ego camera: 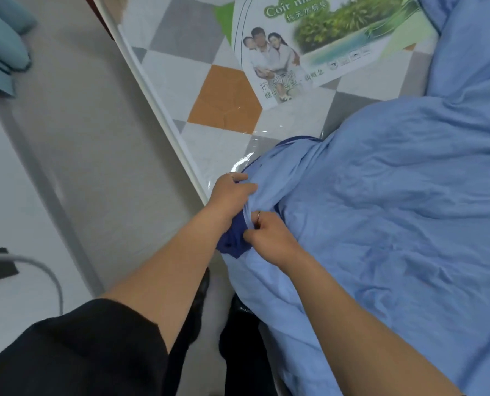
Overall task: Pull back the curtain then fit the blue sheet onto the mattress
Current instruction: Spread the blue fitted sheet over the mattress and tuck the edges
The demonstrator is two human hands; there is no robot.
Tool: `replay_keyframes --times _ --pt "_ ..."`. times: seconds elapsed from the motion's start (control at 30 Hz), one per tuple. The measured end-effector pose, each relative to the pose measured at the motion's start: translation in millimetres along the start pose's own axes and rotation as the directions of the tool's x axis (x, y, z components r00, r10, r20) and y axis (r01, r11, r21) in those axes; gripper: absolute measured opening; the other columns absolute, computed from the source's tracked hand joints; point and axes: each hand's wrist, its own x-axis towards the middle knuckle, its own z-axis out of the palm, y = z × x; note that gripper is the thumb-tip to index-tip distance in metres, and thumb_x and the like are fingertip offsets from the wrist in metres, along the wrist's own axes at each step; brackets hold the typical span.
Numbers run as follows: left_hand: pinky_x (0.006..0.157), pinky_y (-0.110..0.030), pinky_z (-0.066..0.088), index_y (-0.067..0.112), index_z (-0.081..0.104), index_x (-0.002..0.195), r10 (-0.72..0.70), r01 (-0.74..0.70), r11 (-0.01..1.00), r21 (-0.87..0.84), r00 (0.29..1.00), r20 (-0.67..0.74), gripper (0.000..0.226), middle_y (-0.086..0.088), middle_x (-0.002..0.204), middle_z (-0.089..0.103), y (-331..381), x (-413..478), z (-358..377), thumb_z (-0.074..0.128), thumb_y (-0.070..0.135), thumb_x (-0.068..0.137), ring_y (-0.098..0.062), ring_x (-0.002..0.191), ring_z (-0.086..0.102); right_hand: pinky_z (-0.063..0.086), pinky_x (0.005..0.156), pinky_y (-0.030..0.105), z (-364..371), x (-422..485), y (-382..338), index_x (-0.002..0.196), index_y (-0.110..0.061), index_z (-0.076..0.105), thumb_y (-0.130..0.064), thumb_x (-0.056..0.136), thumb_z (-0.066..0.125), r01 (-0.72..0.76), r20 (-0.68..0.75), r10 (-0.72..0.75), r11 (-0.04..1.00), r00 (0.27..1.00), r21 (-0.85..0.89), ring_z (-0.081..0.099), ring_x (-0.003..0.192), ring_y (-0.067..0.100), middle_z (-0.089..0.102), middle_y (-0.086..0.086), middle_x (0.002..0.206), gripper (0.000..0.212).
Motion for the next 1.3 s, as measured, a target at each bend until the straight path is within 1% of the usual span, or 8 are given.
replay_keyframes --times 0.17,0.3,0.5,0.6,0.7,0.83,1.1,1.3 --pt "0.08 -0.026 0.055 0.022 0.067 0.092 -0.001 0.003 0.995 -0.097 1.0 0.013 0.034 -0.005 0.101 0.067 -8 22 -18 0.058 -0.008 0.08 -0.021 0.091 0.062 0.033 0.06 0.036 -10 16 15 0.057 -0.012 0.033 0.002 0.079 0.051 -0.158 0.11 0.16 0.987 0.981 -0.025 0.035 0.059 0.016 0.034 0.008 0.061 0.031" --pt "0.068 -0.007 0.043 0.024 0.058 0.08 0.206 -0.236 0.937 0.259 0.969 0.139 0.04 0.006 0.086 0.059 -9 20 -29 0.051 -0.015 0.075 -0.006 0.079 0.055 0.053 0.081 0.05 -21 39 17 0.082 0.003 0.061 -0.013 0.087 0.053 -0.217 -0.273 0.211 0.976 0.939 0.007 0.066 0.079 0.028 0.068 0.018 0.085 0.019" --pt "0.083 -0.033 0.048 0.02 0.062 0.086 0.325 -0.585 0.654 0.48 0.79 0.52 0.027 0.005 0.098 0.057 -7 10 -52 0.052 -0.005 0.081 -0.017 0.09 0.058 0.055 0.07 0.039 -14 97 -25 0.09 -0.017 0.053 -0.057 0.07 0.069 -0.401 -0.327 0.444 0.895 0.834 0.193 0.065 0.079 0.021 0.065 0.003 0.087 0.048" --pt "0.08 -0.04 0.049 0.019 0.067 0.092 0.318 -0.706 0.471 0.529 0.695 0.645 0.028 0.005 0.103 0.056 -8 17 -69 0.054 -0.003 0.08 -0.018 0.093 0.055 0.053 0.067 0.036 3 126 -38 0.091 -0.008 0.053 -0.03 0.075 0.07 -0.529 -0.386 0.507 0.847 0.771 0.056 0.059 0.078 0.026 0.059 0.007 0.08 0.033" --pt "0.073 -0.028 0.048 0.02 0.068 0.084 0.224 -0.643 0.625 0.443 0.691 0.687 0.018 0.009 0.09 0.058 3 24 -86 0.055 0.009 0.078 -0.009 0.077 0.053 0.036 0.056 0.027 15 144 -52 0.08 -0.012 0.046 -0.014 0.085 0.054 -0.493 -0.445 0.442 0.87 0.779 0.001 0.05 0.073 0.02 0.05 -0.001 0.075 0.01" --pt "0.062 -0.026 0.046 0.006 0.061 0.063 0.11 -0.198 0.959 0.202 0.92 0.376 0.009 -0.008 0.061 0.063 26 53 -117 0.053 0.009 0.065 -0.015 0.062 0.059 0.033 0.07 0.031 46 139 -88 0.089 -0.015 0.042 -0.024 0.092 0.045 -0.409 -0.458 0.32 0.906 0.829 -0.107 0.046 0.083 0.023 0.05 0.002 0.093 0.01" --pt "0.075 -0.035 0.057 0.007 0.067 0.104 -0.317 0.14 0.891 0.432 0.873 0.371 0.026 -0.012 0.1 0.072 64 138 -133 0.075 0.017 0.081 -0.027 0.09 0.069 0.038 0.068 0.034 142 106 -122 0.091 -0.02 0.038 -0.026 0.09 0.046 -0.12 -0.217 0.034 0.909 0.976 -0.399 0.061 0.088 0.034 0.067 0.013 0.097 0.011" --pt "0.069 -0.034 0.05 0.0 0.063 0.101 -0.011 -0.136 0.857 0.497 0.959 0.282 0.024 -0.016 0.092 0.069 83 139 -151 0.05 0.008 0.083 -0.023 0.077 0.061 0.05 0.076 0.038 102 110 -114 0.084 -0.02 0.056 -0.033 0.08 0.051 -0.188 -0.066 0.18 0.969 0.981 -0.16 0.062 0.081 0.02 0.067 -0.003 0.08 0.014"
